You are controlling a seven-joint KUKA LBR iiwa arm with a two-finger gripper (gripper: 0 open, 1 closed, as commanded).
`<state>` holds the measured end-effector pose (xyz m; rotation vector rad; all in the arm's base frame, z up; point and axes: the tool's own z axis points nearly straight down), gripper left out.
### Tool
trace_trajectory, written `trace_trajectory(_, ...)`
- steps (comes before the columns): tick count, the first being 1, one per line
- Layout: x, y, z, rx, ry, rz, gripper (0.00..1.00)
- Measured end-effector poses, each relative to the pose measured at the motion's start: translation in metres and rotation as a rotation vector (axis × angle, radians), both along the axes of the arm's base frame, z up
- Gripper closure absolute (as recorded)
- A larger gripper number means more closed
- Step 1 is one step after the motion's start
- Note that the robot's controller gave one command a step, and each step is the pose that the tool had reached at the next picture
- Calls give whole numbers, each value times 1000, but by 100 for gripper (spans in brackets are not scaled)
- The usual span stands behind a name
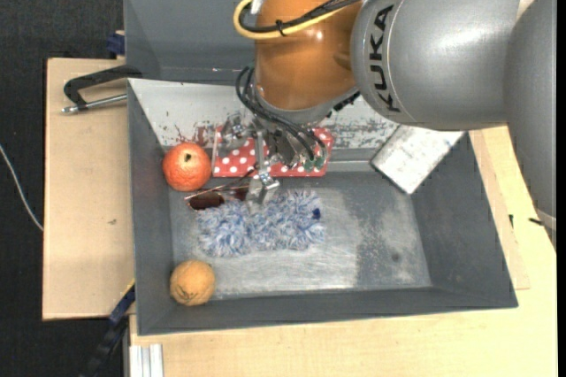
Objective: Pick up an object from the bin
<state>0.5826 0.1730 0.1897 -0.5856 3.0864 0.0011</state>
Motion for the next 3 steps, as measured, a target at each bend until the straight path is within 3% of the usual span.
trace_trajectory(1,7,11,-110,5,-9,-3,100)
trace_trajectory(2,7,11,-110,5,-9,-3,100)
trace_trajectory(3,-15,35,46,4,-7,-8,100)
